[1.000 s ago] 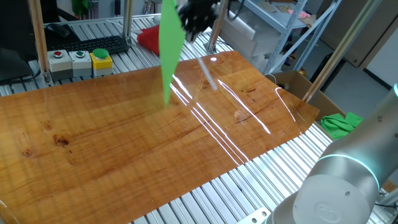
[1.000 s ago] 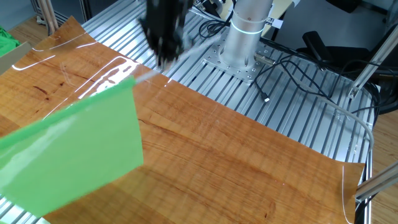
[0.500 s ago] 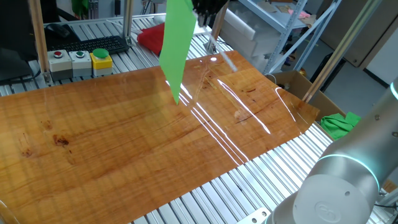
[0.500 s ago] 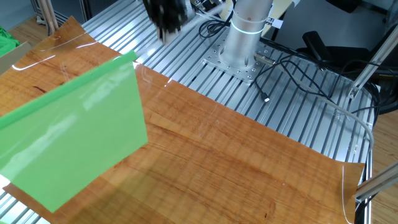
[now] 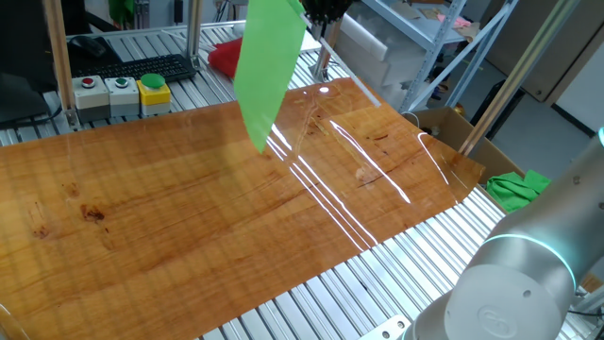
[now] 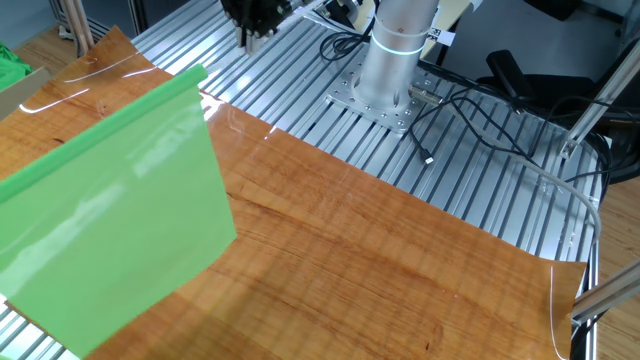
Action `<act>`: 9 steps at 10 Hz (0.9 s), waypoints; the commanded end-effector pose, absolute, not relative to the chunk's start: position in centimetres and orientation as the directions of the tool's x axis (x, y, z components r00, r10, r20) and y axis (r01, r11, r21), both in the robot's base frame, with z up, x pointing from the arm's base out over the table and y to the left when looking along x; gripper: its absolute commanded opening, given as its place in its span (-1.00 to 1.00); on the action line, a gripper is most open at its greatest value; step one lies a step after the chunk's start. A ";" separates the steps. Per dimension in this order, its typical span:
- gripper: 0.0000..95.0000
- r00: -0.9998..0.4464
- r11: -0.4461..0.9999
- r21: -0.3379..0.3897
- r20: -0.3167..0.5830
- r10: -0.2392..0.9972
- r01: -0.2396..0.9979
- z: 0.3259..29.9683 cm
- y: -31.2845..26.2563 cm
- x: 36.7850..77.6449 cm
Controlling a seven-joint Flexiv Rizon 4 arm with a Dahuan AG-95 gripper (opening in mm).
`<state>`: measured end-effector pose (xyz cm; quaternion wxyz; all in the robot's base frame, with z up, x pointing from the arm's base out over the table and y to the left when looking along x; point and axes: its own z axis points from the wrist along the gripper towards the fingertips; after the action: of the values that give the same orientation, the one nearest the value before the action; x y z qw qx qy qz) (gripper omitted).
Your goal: Wave the flag
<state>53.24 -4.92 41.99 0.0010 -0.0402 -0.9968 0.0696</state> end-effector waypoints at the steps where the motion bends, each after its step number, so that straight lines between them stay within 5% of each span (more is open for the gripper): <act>1: -1.00 -0.983 0.982 -0.040 0.018 0.185 0.184 42.0 -4.9 53.5; 5: -1.00 -0.942 0.930 0.152 0.074 0.326 0.334 41.6 -3.2 53.9; 6: -1.00 -0.958 0.947 0.143 0.051 0.283 0.287 41.6 -2.8 53.9; 9: -1.00 -1.000 0.998 -0.063 -0.010 -0.015 -0.014 41.7 -2.7 53.7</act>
<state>53.96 -2.83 42.00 0.0298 -0.0891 -0.9955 0.0104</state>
